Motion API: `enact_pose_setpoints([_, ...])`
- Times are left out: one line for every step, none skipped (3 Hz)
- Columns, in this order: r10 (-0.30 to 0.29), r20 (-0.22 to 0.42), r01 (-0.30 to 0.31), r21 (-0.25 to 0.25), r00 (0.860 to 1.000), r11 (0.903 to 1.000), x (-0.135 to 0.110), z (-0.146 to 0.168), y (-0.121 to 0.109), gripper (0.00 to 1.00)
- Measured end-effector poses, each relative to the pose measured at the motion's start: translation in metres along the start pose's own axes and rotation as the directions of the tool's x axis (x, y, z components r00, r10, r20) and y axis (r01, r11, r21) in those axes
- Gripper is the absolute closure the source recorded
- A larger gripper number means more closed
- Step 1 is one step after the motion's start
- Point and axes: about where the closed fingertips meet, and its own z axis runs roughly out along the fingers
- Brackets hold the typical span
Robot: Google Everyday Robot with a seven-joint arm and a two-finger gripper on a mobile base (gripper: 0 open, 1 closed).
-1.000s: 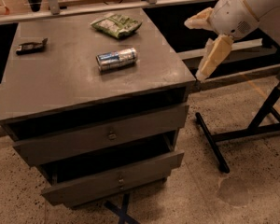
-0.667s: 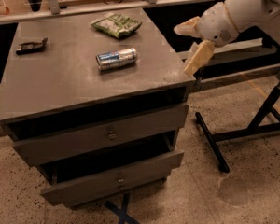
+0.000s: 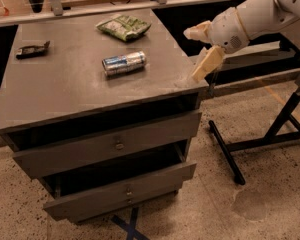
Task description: Move redbull can near rxbar chocolate
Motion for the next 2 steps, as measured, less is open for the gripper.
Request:
enact_pose_setpoints([-0.024, 0.073, 0.021, 0.043, 0.997, 0.9988, -0.008, 0.019, -0.019, 0.0])
enact_pose_setpoints([-0.026, 0.107, 0.025, 0.01, 0.994, 0.9996, -0.014, 0.041, -0.048, 0.0])
